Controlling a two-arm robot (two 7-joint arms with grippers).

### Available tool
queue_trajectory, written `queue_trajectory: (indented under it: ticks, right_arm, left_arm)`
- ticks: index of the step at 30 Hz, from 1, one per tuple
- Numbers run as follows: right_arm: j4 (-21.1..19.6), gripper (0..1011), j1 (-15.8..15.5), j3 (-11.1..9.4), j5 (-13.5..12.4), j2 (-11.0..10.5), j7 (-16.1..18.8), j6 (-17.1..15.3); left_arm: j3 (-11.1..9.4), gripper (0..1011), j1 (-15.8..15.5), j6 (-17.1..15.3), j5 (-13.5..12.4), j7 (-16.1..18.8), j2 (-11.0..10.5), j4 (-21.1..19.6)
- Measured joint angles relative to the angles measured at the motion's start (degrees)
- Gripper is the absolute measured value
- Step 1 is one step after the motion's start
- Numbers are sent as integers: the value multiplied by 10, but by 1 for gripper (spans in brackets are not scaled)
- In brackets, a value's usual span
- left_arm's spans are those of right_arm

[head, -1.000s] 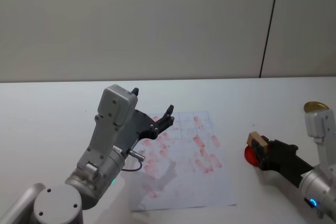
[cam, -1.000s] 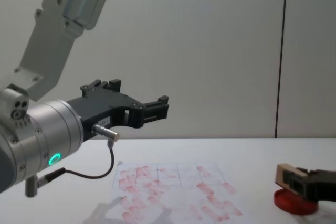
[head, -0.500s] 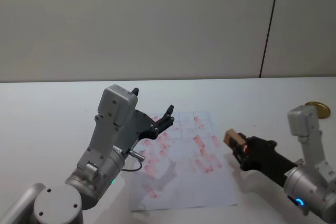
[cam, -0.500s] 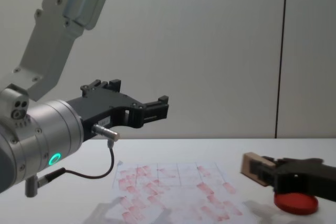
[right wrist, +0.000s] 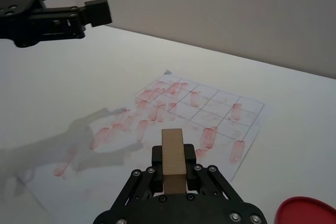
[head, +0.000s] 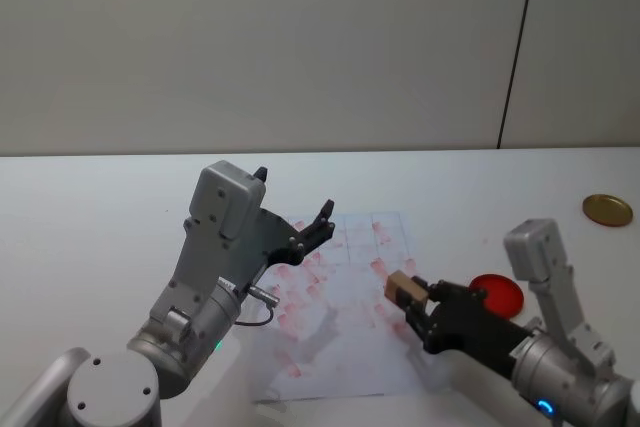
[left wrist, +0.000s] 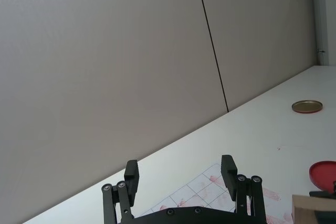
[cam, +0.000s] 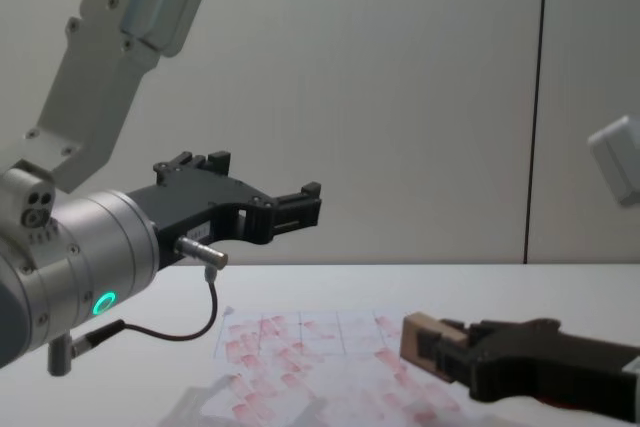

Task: Use the one hand to pick up the stamp and affix it onto the A4 paper.

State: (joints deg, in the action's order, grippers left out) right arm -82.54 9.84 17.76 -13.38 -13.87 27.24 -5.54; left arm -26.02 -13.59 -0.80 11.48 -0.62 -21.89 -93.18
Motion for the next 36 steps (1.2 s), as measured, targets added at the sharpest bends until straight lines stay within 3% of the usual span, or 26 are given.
queue_trajectory:
  ticks: [15, 36]
  right_arm:
    - [-3, 217, -15, 19, 38, -2, 15, 8]
    - [4, 217, -19, 25, 55, -6, 21, 4]
  left_arm:
    - [0, 993, 0, 0, 0, 0, 0, 0]
    - [0, 993, 0, 0, 0, 0, 0, 0]
